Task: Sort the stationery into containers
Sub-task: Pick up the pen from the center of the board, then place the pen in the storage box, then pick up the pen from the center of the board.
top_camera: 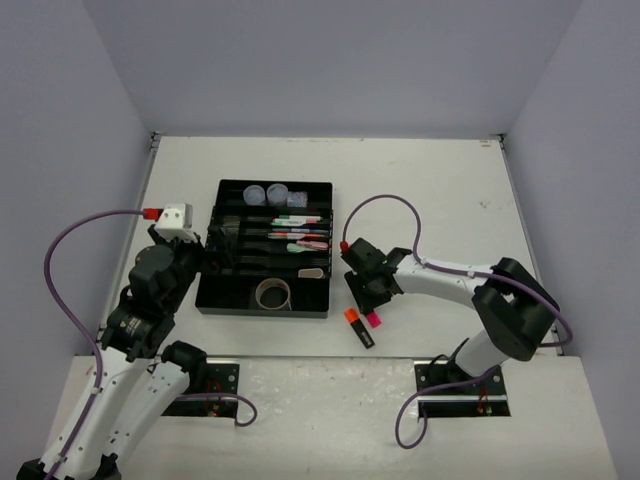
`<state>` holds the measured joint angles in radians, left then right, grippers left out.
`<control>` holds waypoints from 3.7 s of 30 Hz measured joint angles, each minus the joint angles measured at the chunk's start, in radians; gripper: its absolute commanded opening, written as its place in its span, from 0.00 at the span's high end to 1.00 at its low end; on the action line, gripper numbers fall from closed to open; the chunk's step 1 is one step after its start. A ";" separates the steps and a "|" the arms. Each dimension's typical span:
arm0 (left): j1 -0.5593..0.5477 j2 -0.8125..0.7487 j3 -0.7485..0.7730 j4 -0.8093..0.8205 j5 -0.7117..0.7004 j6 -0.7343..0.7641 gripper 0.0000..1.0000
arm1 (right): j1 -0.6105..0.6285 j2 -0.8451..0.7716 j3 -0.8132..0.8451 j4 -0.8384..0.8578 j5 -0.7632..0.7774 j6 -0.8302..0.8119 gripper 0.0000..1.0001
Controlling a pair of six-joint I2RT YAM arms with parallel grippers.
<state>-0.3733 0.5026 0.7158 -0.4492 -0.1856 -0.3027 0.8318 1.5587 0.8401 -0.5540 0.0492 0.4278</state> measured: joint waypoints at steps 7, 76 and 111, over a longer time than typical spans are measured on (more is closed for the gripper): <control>0.000 0.006 0.000 0.000 0.004 0.000 0.00 | 0.001 -0.007 0.028 -0.051 0.069 -0.001 0.73; 0.006 -0.031 -0.001 0.008 0.008 0.000 0.00 | 0.029 -0.082 0.482 -0.012 0.070 -0.446 0.44; 0.006 0.011 -0.001 0.008 0.018 0.000 0.00 | 0.260 -0.021 -0.008 -0.016 0.113 0.175 0.78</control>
<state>-0.3676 0.5133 0.7151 -0.4416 -0.1673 -0.3023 1.0921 1.5373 0.8322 -0.5699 0.1622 0.6032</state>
